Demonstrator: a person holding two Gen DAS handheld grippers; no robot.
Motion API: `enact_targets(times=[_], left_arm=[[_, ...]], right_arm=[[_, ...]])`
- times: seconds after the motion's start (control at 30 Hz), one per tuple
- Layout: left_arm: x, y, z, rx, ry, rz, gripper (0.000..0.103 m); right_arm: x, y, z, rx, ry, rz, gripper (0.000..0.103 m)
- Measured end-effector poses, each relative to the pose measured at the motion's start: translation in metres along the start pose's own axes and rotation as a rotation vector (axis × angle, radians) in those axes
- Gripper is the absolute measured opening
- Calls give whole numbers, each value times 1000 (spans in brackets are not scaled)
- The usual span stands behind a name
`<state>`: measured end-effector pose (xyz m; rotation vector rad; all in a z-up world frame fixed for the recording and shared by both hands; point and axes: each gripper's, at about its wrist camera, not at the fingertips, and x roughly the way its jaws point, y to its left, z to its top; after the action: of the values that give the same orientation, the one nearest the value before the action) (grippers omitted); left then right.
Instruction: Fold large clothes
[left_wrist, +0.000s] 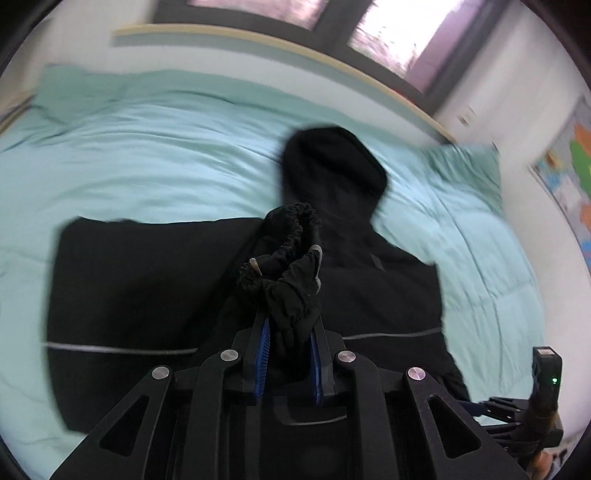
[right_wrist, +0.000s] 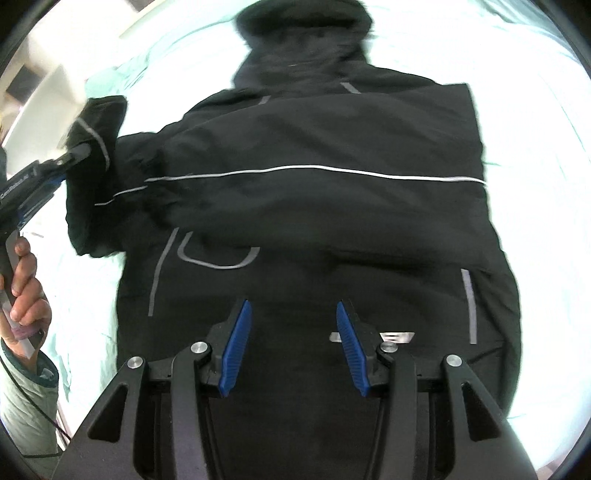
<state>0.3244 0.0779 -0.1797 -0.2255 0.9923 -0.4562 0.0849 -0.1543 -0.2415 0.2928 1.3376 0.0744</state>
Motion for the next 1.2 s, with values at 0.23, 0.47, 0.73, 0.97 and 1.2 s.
enact_targets(times=[0.23, 0.47, 0.73, 0.97, 1.2], left_arm=[[65, -103, -1, 117, 123, -126, 19], [142, -153, -23, 179, 323, -258, 22], [176, -120, -42, -27, 512, -460, 47], [105, -81, -26, -14, 392, -380, 70], [53, -10, -16, -111, 274, -217, 70]], right_arm=[[-2, -53, 13, 60, -25, 13, 51], [13, -74, 28, 83, -10, 9, 51], [16, -77, 45, 100, -21, 33, 51], [32, -63, 84, 104, -52, 78, 62], [72, -80, 106, 262, 22, 138, 62]])
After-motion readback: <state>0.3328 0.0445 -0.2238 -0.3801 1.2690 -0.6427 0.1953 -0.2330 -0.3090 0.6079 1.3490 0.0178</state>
